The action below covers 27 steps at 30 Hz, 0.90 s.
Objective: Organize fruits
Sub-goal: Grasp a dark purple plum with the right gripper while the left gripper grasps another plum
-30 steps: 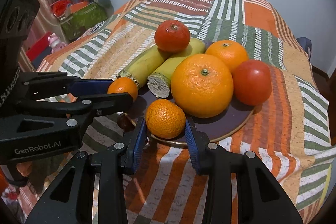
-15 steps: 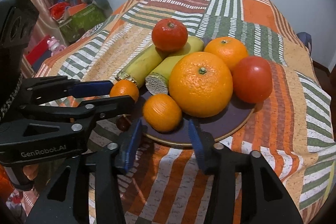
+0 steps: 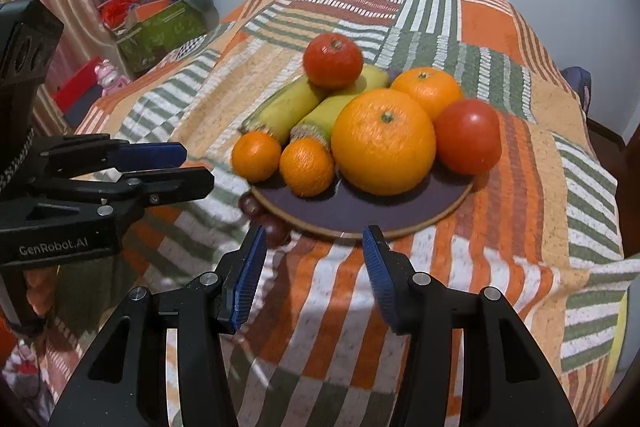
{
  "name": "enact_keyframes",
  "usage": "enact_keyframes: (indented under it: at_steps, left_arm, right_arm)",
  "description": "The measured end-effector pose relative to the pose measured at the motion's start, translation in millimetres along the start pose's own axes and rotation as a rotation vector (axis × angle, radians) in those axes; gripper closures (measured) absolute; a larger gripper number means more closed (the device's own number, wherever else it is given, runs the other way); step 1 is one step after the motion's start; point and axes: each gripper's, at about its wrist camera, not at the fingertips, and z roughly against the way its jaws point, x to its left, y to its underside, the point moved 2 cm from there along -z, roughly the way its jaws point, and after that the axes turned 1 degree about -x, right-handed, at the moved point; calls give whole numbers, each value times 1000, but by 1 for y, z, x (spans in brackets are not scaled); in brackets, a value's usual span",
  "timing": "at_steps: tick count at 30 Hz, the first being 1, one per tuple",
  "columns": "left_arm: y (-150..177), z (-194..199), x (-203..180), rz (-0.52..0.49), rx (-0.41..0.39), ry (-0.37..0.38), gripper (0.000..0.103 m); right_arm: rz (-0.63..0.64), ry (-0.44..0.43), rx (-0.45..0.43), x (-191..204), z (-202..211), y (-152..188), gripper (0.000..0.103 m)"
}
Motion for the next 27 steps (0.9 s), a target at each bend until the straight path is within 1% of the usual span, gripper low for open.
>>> enact_keyframes:
  at_steps: [5, 9, 11, 12, 14, 17, 18, 19, 20, 24, 27]
  left_arm:
    - [11, 4, 1, -11, 4, -4, 60]
    - [15, 3, 4, -11, 12, 2, 60]
    - [16, 2, 4, -9, 10, 5, 61]
    - [16, 2, 4, -8, 9, 9, 63]
    - [17, 3, 4, -7, 7, 18, 65]
    - [18, 2, 4, -10, 8, 21, 65]
    - [18, 1, 4, -10, 11, 20, 65]
    - [18, 0, 4, -9, 14, 21, 65]
    - [19, -1, 3, -7, 18, 23, 65]
    - [19, -7, -2, -15, 39, 28, 65]
    - [15, -12, -8, -24, 51, 34, 65]
  right_arm:
    - [22, -1, 28, 8, -8, 2, 56]
    - [18, -35, 36, 13, -15, -5, 57]
    - [23, -53, 55, 16, -22, -6, 61]
    - [33, -48, 68, 19, -27, -6, 64]
    - [55, -26, 80, 24, -34, -6, 66]
    - [49, -25, 86, 24, -39, -10, 68]
    - [44, -25, 89, 24, -41, -11, 71]
    - [41, -22, 90, 23, -43, -12, 77]
    - [44, -22, 91, 24, -44, -13, 79]
    - [51, -28, 84, 26, -40, -13, 80]
    - [55, -28, 71, 24, -30, -7, 80]
